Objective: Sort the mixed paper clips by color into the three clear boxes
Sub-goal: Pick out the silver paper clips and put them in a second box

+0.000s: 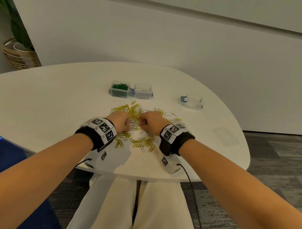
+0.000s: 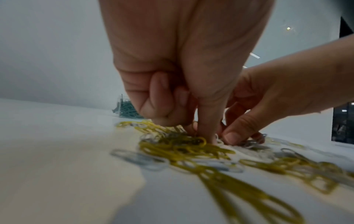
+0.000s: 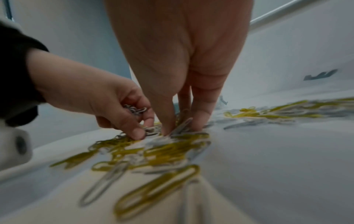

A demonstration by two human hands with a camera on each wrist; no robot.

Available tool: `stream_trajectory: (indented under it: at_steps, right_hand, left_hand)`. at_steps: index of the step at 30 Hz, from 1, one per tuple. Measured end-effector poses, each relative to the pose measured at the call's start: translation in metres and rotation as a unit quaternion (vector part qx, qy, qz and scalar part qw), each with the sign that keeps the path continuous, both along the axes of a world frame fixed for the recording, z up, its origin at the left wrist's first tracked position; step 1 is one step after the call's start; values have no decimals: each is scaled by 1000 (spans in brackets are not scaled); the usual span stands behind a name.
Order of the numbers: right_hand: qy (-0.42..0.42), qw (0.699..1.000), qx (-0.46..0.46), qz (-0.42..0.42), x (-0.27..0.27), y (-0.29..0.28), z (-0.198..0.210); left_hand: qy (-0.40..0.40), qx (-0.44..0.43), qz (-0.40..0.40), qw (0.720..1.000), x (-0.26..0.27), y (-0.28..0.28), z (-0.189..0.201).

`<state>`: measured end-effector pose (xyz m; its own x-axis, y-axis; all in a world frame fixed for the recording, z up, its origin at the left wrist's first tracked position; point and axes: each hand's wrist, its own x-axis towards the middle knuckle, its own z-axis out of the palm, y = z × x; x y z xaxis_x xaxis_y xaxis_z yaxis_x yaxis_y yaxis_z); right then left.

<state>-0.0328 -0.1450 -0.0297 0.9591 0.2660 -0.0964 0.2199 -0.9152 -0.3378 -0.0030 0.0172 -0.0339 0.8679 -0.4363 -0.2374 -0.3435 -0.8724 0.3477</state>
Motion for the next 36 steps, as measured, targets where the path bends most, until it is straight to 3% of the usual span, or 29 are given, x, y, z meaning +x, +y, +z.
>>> stream_trajectory:
  at_steps: [5,8,11,15,19,21,24,27,29,32,36]
  right_hand:
    - [4,996,58,-70,8,-32,9]
    - [3,997,19,-74,8,-39,14]
    - [21,996,-20,-82,7,-33,19]
    - [101,994,4,-47,0,-19,20]
    - [57,994,-87,11,0,-13,8]
    - [48,992,-108,33,2,-13,4]
    - [32,992,-108,57,6,-12,2]
    - [16,991,-111,70,8,-14,3]
    - [21,991,-115,72,8,-14,4]
    - [31,986,-137,88,10,-12,5]
    - [30,986,-132,92,13,-12,3]
  left_hand:
    - [2,-110,46,993,5,11,6]
    - [58,-192,70,977,4,9,8]
    - [65,-207,78,973,4,6,8]
    - [31,-176,67,982,7,7,5]
    - [39,-226,92,969,3,6,12]
    - [153,-341,156,914,-2,3,13]
    - [353,-491,227,763,-5,1,9]
    - [442,-555,247,660,-5,-1,6]
    - [449,-561,253,648,-6,-2,9]
    - [443,-551,245,664,-7,-3,11]
    - [457,-563,294,623,-9,-6,4]
